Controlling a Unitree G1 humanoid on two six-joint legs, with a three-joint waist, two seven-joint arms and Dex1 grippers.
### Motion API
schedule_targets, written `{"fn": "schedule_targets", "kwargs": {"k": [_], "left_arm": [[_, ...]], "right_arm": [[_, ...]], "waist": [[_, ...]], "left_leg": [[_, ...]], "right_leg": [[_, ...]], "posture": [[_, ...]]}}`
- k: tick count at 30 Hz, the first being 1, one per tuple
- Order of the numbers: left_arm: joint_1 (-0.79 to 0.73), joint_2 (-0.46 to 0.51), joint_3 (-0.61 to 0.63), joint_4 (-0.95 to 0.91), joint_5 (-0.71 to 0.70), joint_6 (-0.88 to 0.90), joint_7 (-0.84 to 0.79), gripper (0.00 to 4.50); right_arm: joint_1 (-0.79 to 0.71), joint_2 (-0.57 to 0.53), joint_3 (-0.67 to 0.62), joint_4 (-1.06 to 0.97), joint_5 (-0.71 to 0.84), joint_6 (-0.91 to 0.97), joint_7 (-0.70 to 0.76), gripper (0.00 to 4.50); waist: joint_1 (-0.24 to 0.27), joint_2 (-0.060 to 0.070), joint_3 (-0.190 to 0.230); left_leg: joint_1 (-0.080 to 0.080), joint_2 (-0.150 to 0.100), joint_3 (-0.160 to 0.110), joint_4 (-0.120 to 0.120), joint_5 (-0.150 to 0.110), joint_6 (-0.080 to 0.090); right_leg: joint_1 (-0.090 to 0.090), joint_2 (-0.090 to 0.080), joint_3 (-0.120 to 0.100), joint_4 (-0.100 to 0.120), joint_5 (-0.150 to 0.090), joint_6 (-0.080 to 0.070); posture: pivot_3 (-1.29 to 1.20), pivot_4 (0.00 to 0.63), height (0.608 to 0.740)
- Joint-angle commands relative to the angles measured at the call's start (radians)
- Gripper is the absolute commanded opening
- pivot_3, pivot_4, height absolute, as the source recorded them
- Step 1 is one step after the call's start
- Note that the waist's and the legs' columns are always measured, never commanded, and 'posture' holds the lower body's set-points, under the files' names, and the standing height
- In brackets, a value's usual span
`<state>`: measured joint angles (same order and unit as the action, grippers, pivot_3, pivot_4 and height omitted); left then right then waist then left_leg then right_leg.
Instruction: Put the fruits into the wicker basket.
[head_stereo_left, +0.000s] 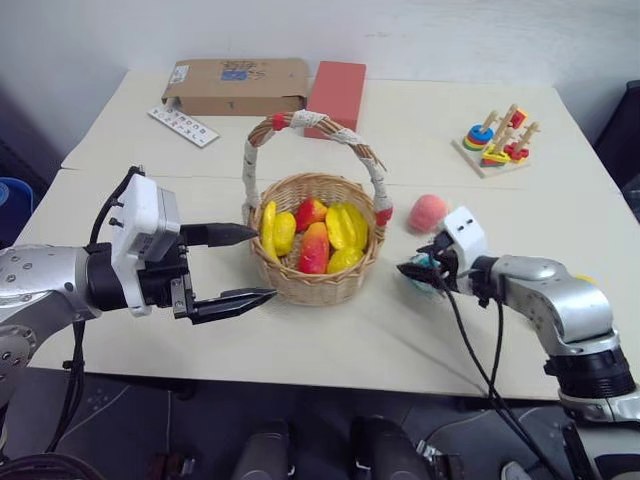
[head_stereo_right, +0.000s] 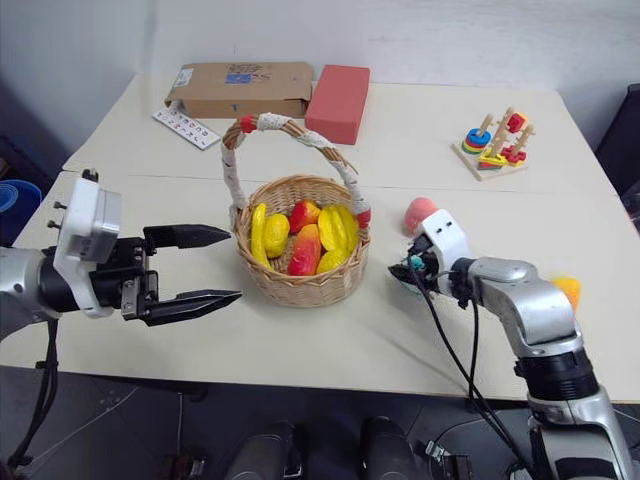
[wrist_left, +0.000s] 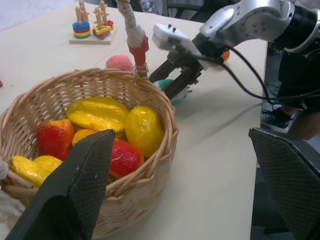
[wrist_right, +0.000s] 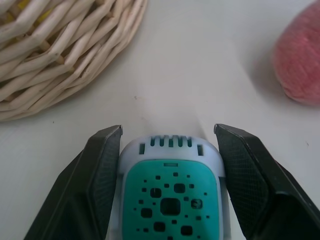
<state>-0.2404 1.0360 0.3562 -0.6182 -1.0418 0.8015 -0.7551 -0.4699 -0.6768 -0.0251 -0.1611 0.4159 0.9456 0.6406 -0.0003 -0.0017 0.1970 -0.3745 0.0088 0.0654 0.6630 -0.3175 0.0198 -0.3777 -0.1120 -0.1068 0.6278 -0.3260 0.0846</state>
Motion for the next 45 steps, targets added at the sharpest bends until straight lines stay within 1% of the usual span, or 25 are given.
{"fn": "schedule_targets", "kwargs": {"k": [1,3,5,8,11,13,15,17,19,21,23,26,28,31,33,35,36,38,41,43,45], "left_arm": [[0.012,0.001,0.028,-0.009,0.026,-0.031,-0.022,4.5],[0.021,-0.01,0.037,-0.004,0.032,-0.041,-0.027,4.5],[0.024,-0.017,0.038,0.0,0.038,-0.049,-0.03,4.5],[0.024,-0.027,0.026,0.004,0.051,-0.061,-0.035,4.5],[0.016,-0.044,0.009,0.012,0.065,-0.075,-0.039,4.5],[0.012,-0.051,0.005,0.02,0.071,-0.08,-0.044,4.5],[0.013,-0.055,0.006,0.028,0.077,-0.084,-0.053,4.5],[0.018,-0.056,0.008,0.038,0.086,-0.091,-0.065,4.5],[0.029,-0.06,0.014,0.047,0.103,-0.105,-0.077,4.5],[0.037,-0.061,0.015,0.054,0.116,-0.114,-0.087,4.5],[0.051,-0.066,0.025,0.053,0.123,-0.124,-0.094,4.5],[0.075,-0.085,0.046,0.054,0.136,-0.15,-0.099,4.5],[0.09,-0.099,0.057,0.063,0.149,-0.161,-0.093,4.5],[0.122,-0.112,0.079,0.087,0.18,-0.177,-0.083,4.5],[0.155,-0.119,0.103,0.107,0.192,-0.185,-0.095,4.5],[0.182,-0.127,0.124,0.128,0.194,-0.189,-0.107,4.5],[0.191,-0.13,0.131,0.136,0.189,-0.188,-0.11,4.5],[0.192,-0.137,0.131,0.147,0.181,-0.188,-0.112,4.5],[0.176,-0.147,0.113,0.145,0.183,-0.194,-0.108,4.5],[0.159,-0.152,0.104,0.142,0.18,-0.188,-0.099,4.5],[0.147,-0.156,0.103,0.142,0.18,-0.183,-0.094,4.5]], "right_arm": [[-0.012,-0.068,-0.149,-0.032,0.063,0.01,0.04,2.59],[-0.04,-0.181,-0.235,0.127,0.01,-0.07,0.051,2.59],[-0.072,-0.244,-0.262,0.254,-0.031,-0.138,0.041,2.59],[-0.147,-0.266,-0.274,0.463,-0.073,-0.236,0.014,2.59],[-0.252,-0.271,-0.241,0.823,-0.205,-0.514,-0.087,2.59],[-0.322,-0.258,-0.238,1.016,-0.244,-0.661,-0.133,2.59],[-0.375,-0.244,-0.239,1.163,-0.263,-0.747,-0.15,2.59],[-0.406,-0.236,-0.24,1.263,-0.274,-0.809,-0.167,2.59],[-0.417,-0.235,-0.233,1.334,-0.289,-0.863,-0.172,3.31],[-0.425,-0.237,-0.228,1.376,-0.302,-0.893,-0.181,3.88],[-0.428,-0.245,-0.232,1.399,-0.308,-0.917,-0.193,4.47],[-0.437,-0.269,-0.247,1.403,-0.304,-0.984,-0.186,4.47],[-0.449,-0.286,-0.244,1.387,-0.303,-1.017,-0.146,4.47],[-0.472,-0.295,-0.238,1.34,-0.279,-1.011,-0.003,4.47],[-0.465,-0.286,-0.214,1.242,-0.254,-0.936,0.15,4.47],[-0.427,-0.255,-0.187,1.058,-0.211,-0.809,0.262,4.47],[-0.409,-0.233,-0.177,0.962,-0.189,-0.739,0.279,4.47],[-0.386,-0.174,-0.162,0.798,-0.155,-0.622,0.258,4.47],[-0.394,-0.073,-0.102,0.653,-0.157,-0.479,0.21,4.47],[-0.423,0.003,-0.073,0.632,-0.179,-0.448,0.153,4.47],[-0.456,0.066,-0.038,0.652,-0.212,-0.462,0.107,4.47]], "waist": [[0.0,0.0,0.0],[0.001,0.001,0.0],[0.005,0.001,0.001],[-0.001,0.001,0.001],[-0.01,0.0,0.001],[-0.013,0.001,0.002],[-0.016,0.002,0.002],[-0.026,0.002,0.002],[-0.027,0.002,0.002],[-0.027,0.002,0.002],[-0.028,0.002,0.002],[-0.027,0.002,0.002],[-0.027,0.002,0.003],[-0.028,0.003,0.003],[-0.031,0.003,0.003],[-0.03,0.003,0.003],[-0.029,0.003,0.003],[-0.029,0.003,0.003],[-0.027,0.003,0.003],[-0.027,0.003,0.003],[-0.025,0.003,0.003]], "left_leg": [[0.0,0.0,0.0,0.0,0.0,0.0],[0.0,0.0,0.0,0.0,0.0,0.0],[0.0,-0.002,0.0,0.0,0.0,0.001],[0.001,-0.003,0.001,0.0,0.0,0.002],[0.002,-0.001,0.004,0.0,0.001,0.001],[0.003,-0.001,0.004,0.0,0.002,0.0],[0.003,-0.001,0.005,0.0,0.002,-0.001],[0.003,0.0,0.005,0.0,0.002,-0.001],[0.003,0.001,0.005,0.0,0.002,-0.001],[0.003,0.001,0.005,0.0,0.002,-0.002],[0.003,0.001,0.005,0.0,0.002,-0.002],[0.003,0.001,0.005,0.0,0.002,-0.002],[0.003,0.001,0.005,0.0,0.002,-0.002],[0.003,0.001,0.005,0.0,0.002,-0.002],[0.003,0.002,0.005,0.0,0.002,-0.002],[0.003,0.003,0.005,0.0,0.002,-0.002],[0.003,0.004,0.005,0.0,0.002,-0.002],[0.003,0.005,0.004,0.0,0.002,-0.003],[0.003,0.005,0.004,0.001,0.002,-0.003],[0.003,0.004,0.003,0.001,0.002,-0.003],[0.002,0.004,0.003,0.001,0.002,-0.003]], "right_leg": [[0.0,0.0,0.0,0.0,0.0,0.0],[0.0,0.0,0.0,0.0,0.0,0.0],[0.0,-0.001,0.0,-0.002,0.0,0.0],[0.0,-0.001,0.001,-0.002,0.0,0.0],[0.001,0.0,0.002,-0.002,0.0,0.0],[0.001,0.0,0.002,-0.002,0.0,0.0],[0.0,0.001,0.003,-0.002,0.0,0.0],[0.0,0.001,0.003,-0.002,0.0,0.0],[0.0,0.002,0.003,-0.002,0.0,0.0],[0.0,0.002,0.003,-0.001,0.0,0.0],[0.0,0.002,0.003,-0.001,0.0,0.0],[0.0,0.002,0.003,-0.002,0.0,0.0],[0.0,0.002,0.003,-0.002,0.0,0.0],[0.0,0.002,0.003,-0.002,0.0,0.0],[0.0,0.002,0.003,-0.002,0.0,0.0],[0.0,0.003,0.003,-0.002,0.0,0.0],[0.0,0.003,0.003,-0.002,0.0,0.0],[0.0,0.003,0.003,-0.001,0.0,0.0],[0.0,0.003,0.003,0.0,0.0,0.0],[0.0,0.003,0.003,0.0,0.0,0.0],[0.0,0.003,0.002,0.001,0.0,0.0]], "posture": [[0.0,0.15,0.74],[0.0,0.15,0.74],[0.0,0.15,0.74],[0.0,0.15,0.74],[0.0,0.15,0.74],[0.0,0.15,0.74],[0.0,0.15,0.74],[0.0,0.15,0.74],[0.0,0.15,0.74],[0.0,0.15,0.74],[0.0,0.15,0.74],[0.0,0.15,0.74],[0.0,0.15,0.74],[0.0,0.15,0.74],[0.0,0.15,0.74],[0.0,0.15,0.74],[0.0,0.15,0.74],[0.0,0.15,0.74],[0.0,0.15,0.74],[0.0,0.15,0.74],[0.0,0.15,0.74]]}}
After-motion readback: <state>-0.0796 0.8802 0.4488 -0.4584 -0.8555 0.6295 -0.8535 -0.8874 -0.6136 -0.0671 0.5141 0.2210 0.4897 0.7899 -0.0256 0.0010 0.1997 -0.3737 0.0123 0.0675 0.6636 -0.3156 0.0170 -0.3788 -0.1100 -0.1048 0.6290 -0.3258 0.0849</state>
